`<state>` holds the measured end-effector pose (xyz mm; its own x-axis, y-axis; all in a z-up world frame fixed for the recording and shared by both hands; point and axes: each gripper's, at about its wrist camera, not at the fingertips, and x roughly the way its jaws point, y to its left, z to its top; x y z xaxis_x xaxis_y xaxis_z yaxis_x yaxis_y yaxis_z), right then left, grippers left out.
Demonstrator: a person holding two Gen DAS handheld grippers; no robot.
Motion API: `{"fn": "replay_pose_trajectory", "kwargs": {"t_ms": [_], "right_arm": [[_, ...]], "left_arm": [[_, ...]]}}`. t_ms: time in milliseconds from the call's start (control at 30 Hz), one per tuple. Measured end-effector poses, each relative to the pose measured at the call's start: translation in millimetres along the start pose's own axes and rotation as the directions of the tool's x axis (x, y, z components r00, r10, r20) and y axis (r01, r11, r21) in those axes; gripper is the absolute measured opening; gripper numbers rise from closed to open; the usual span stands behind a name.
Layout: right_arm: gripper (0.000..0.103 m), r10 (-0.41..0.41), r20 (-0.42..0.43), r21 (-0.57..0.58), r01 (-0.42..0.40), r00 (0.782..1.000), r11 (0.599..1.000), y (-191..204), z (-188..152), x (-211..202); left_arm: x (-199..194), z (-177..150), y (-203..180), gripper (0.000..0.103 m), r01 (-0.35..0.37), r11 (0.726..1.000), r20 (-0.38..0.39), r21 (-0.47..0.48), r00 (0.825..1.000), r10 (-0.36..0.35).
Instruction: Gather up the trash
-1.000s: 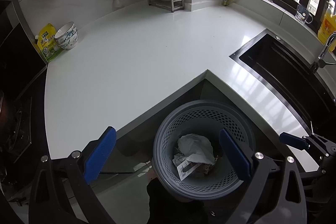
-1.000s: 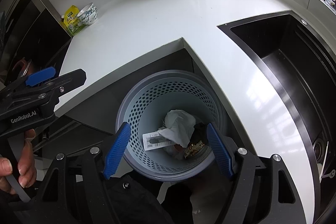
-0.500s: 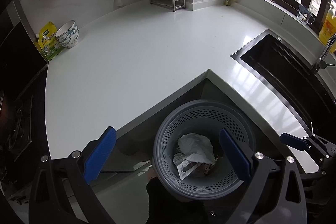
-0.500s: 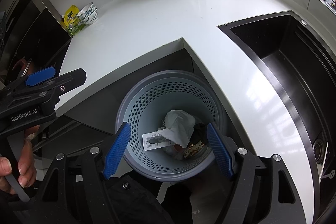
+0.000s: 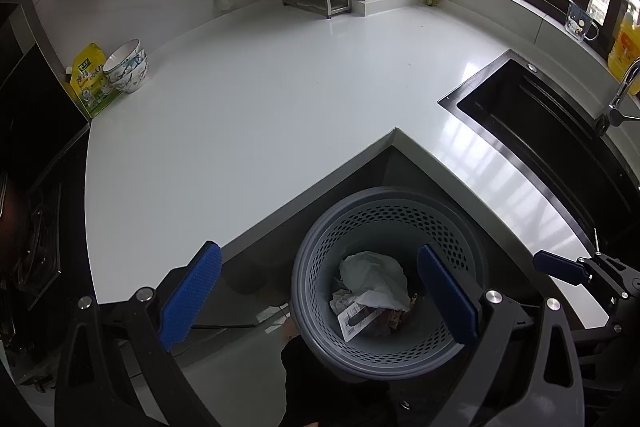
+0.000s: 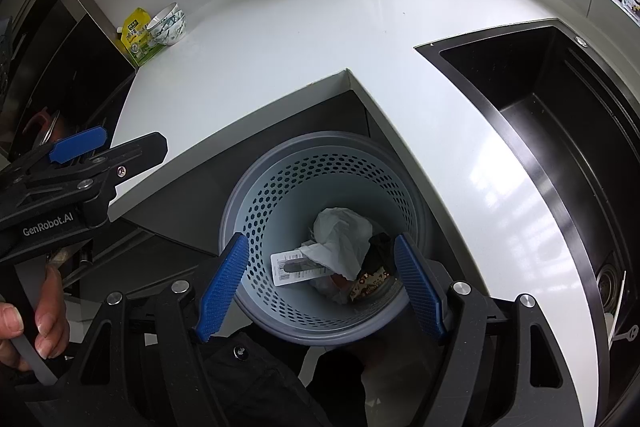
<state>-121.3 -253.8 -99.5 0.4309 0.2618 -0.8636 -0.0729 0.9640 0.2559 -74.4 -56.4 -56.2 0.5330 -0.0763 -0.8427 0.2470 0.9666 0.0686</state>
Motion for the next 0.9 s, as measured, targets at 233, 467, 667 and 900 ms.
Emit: {"fn": "replay_pose_trajectory", "kwargs": {"t_ms": [233, 467, 667, 900], "right_arm": [[0.072, -0.001, 0.000, 0.001, 0.001, 1.000, 1.000, 0.6, 0.2, 0.1], [0.072, -0.001, 0.000, 0.002, 0.001, 1.000, 1.000, 0.9, 0.3, 0.1], [0.072, 0.000, 0.000, 0.002, 0.000, 1.000, 1.000, 0.7, 0.5, 0.0], [0.072, -0.001, -0.001, 0.001, 0.001, 1.000, 1.000, 0.3, 0.7, -0.1]], "left_arm": [[-0.4, -0.1, -1.3, 0.097, -0.002, 1.000, 0.000, 0.000, 1.000, 0.002], [0.5, 0.1, -1.0, 0.097, 0.002, 1.000, -0.002, 0.002, 1.000, -0.002], [0.6, 0.0, -1.8, 0.097, 0.005, 1.000, -0.001, 0.002, 1.000, -0.005], [1.8, -0.6, -0.7, 0.097, 0.021, 1.000, -0.004, 0.000, 1.000, -0.021]]}}
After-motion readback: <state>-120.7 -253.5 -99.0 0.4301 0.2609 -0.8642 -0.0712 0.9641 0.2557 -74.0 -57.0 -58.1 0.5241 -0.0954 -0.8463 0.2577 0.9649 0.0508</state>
